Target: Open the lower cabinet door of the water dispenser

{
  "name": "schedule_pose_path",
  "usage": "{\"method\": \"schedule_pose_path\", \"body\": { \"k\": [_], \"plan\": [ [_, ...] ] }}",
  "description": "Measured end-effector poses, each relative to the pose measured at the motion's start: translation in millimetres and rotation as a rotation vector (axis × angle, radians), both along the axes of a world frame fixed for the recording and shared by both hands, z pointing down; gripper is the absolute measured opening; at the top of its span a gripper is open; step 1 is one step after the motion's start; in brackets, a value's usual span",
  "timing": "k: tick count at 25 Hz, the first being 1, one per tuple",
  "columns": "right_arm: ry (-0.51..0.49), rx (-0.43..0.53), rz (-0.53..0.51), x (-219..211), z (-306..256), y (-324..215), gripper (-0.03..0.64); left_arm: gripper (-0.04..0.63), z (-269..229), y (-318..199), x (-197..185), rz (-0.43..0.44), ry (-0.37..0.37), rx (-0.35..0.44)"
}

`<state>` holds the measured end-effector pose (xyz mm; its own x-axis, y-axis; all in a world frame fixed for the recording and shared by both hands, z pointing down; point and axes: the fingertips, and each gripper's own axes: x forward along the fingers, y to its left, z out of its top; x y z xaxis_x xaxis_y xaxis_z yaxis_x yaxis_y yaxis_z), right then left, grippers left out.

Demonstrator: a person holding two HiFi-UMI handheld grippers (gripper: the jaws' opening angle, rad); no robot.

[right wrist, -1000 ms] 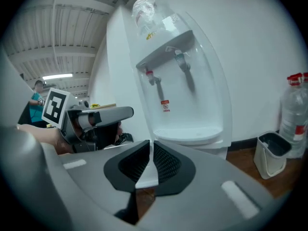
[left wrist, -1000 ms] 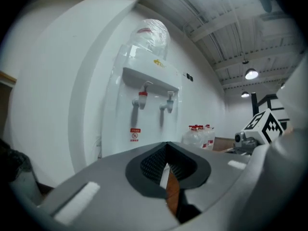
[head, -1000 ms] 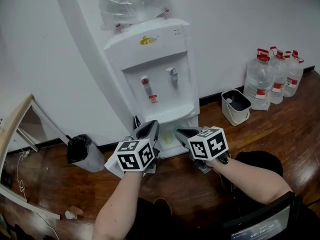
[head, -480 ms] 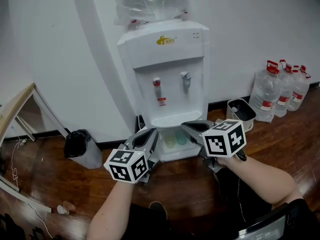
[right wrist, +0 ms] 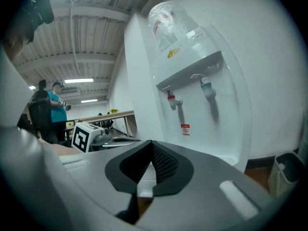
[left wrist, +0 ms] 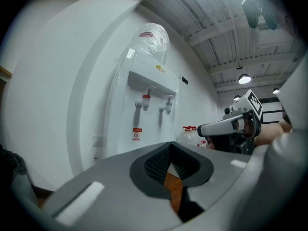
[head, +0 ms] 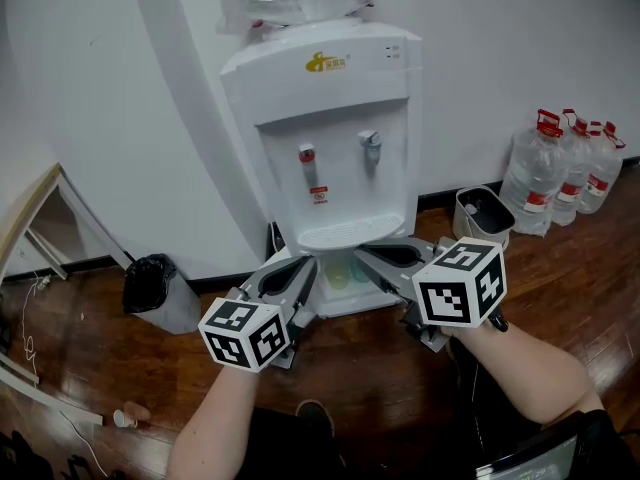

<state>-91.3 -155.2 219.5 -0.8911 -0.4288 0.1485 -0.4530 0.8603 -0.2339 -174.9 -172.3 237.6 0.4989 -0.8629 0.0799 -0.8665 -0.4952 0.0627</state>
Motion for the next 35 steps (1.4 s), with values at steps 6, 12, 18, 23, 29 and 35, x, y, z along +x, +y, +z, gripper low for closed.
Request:
{"method": "schedule_pose_path", "body": {
  "k": [6, 12, 18, 23, 29, 35],
  "plan": [
    [-0.028, -0.027, 0.051, 13, 2, -5, 0.002, 0.175, -2, -3, 9, 0.021, 0.016, 0.008],
    [0.034, 0.033, 0.074, 15, 8, -4, 0.0, 0.175, -6, 0, 19, 0.055, -0.004, 0.025],
    [0.013, 0.002, 0.088, 12, 14, -2, 0.0, 0.175, -3, 2, 16, 0.058, -0.021, 0.028],
    [0.014, -0.01, 0.106, 12, 21, -2, 0.0, 0.175, -2, 2, 12, 0.056, -0.018, 0.021],
    [0.006, -0.019, 0.135, 18, 25, -2, 0.002, 0.175, -3, 4, 17, 0.08, -0.008, 0.031],
    [-0.012, -0.024, 0.131, 22, 23, 1, 0.001, 0.175, 4, 5, 23, 0.09, -0.034, 0.022]
  ]
}}
